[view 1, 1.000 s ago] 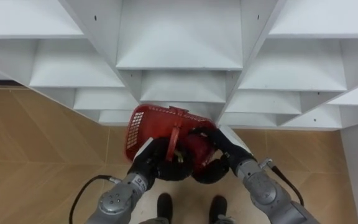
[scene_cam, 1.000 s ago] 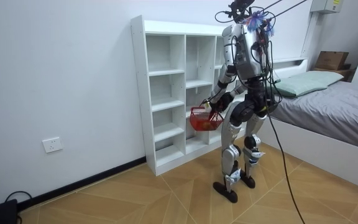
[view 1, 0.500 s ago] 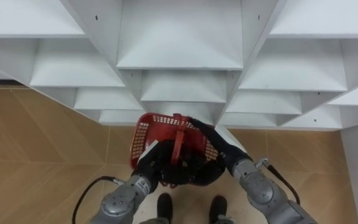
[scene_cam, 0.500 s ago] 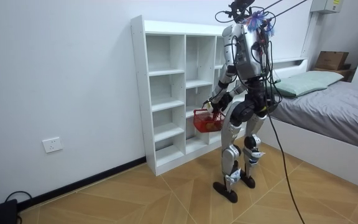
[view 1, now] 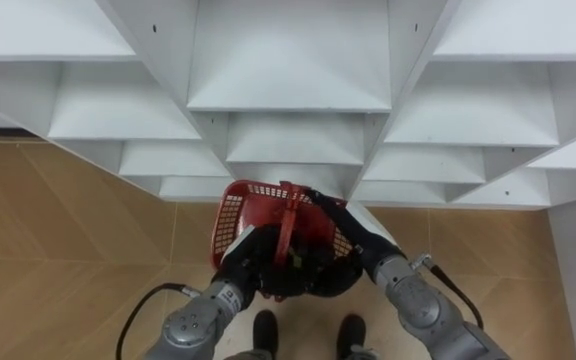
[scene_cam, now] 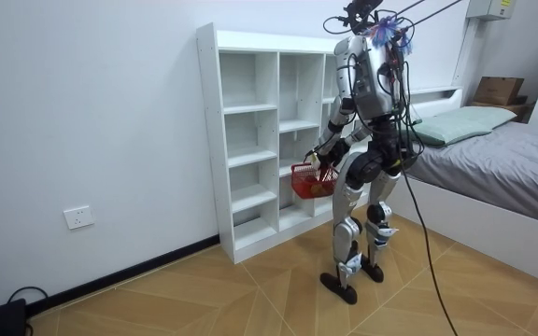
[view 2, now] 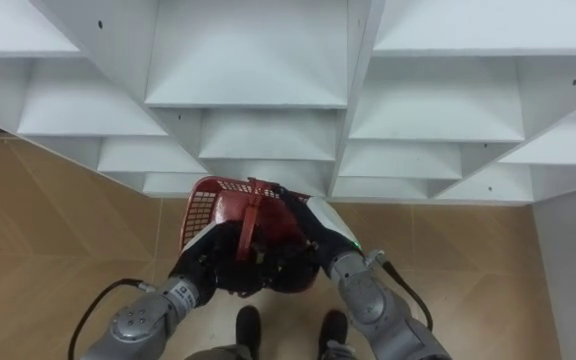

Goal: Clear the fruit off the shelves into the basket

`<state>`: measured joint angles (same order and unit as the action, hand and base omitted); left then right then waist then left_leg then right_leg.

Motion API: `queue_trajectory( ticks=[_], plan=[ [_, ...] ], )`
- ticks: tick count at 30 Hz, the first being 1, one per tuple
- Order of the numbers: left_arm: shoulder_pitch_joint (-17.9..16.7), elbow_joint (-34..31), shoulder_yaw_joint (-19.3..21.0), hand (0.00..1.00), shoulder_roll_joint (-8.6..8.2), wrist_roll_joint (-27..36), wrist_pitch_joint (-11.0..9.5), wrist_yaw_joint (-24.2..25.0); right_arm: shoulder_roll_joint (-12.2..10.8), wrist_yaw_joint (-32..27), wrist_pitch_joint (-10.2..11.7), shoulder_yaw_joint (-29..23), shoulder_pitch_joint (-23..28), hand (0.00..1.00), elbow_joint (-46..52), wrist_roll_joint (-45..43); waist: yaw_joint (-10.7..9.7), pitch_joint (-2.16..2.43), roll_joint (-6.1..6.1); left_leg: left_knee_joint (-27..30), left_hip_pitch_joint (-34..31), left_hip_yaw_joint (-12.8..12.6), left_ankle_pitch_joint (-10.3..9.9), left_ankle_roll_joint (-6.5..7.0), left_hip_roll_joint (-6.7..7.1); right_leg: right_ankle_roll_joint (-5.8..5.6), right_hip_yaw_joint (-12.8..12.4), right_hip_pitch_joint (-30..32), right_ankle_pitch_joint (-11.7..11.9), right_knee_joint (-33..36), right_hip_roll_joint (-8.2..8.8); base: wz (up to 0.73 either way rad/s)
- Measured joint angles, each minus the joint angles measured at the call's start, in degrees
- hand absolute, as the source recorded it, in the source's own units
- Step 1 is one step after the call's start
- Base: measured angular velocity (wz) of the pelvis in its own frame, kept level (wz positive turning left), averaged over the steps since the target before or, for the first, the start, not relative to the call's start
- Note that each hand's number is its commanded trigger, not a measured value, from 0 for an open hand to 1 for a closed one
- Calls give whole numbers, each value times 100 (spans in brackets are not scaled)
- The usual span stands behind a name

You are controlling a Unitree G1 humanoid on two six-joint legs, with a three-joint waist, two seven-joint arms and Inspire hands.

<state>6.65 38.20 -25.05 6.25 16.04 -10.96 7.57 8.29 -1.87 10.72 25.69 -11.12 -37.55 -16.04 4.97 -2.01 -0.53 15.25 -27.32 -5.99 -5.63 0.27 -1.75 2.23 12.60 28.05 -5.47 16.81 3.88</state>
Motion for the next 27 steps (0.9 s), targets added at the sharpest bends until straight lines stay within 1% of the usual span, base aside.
queue_trajectory(
  ticks=[6, 7, 9, 13, 17, 20, 23, 25, 27],
  plan=[
    [-3, 19, 115, 100, 31, -80, 0, -183, 69, 0, 0, -35, 2, 0, -1, 13, 13, 6, -24, 2, 15, 0, 0, 0, -5, 6, -11, -13, 5, 2, -3, 0],
    [-4, 27, 132, 100, 38, -108, 0, -217, 75, 0, 0, -43, 3, 0, -2, 13, 14, 4, -28, 2, 20, 2, 0, 0, -6, 7, -9, -18, 5, 5, -3, 0],
    [-8, 57, 136, 100, 117, -227, 0, -297, 95, 0, -1, -41, 7, 0, -3, 13, 14, -5, -54, 0, 74, 3, 0, 0, -6, 7, -10, -70, 5, 3, -3, 0],
    [-8, 293, 139, 100, 129, -237, 1, -354, 89, 6, 0, -1, 37, 0, -92, 6, 15, -17, -91, -83, 313, 2, 0, 0, 9, -6, -26, -275, -7, -24, 0, 0],
    [-85, 501, 151, 100, 169, -378, -1, -385, 97, 7, 51, 9, 242, 0, -119, 9, 10, -15, -97, -170, 493, 2, 5, 0, 17, -17, 2, -454, -19, -87, -7, 0],
    [-126, 718, 248, 100, 190, -770, -3, -425, 95, 36, 78, 8, 419, 0, -119, 27, -3, -11, -97, -168, 546, 25, 4, -1, 17, -20, 7, -532, -21, -117, -51, 4],
    [-163, 925, 369, 100, 195, -1051, -10, -442, 117, 139, 84, -8, 458, 0, -118, 6, -22, -8, -93, -173, 598, 21, 4, 0, 29, -29, -23, -571, -27, -114, -47, -1],
    [-261, 943, 484, 100, 202, -1136, -10, -442, 162, 161, 112, -22, 540, 0, -117, 24, -70, -1, -84, -172, 666, 24, 3, 1, 35, -43, -16, -661, -41, -126, -42, 6],
    [-412, 964, 486, 100, 286, -1177, -10, -448, 265, 149, 114, -66, 732, 0, -120, 22, -113, 14, -74, -184, 855, 41, -1, 5, 39, -62, 9, -915, -53, -227, -53, 10]
  ],
)
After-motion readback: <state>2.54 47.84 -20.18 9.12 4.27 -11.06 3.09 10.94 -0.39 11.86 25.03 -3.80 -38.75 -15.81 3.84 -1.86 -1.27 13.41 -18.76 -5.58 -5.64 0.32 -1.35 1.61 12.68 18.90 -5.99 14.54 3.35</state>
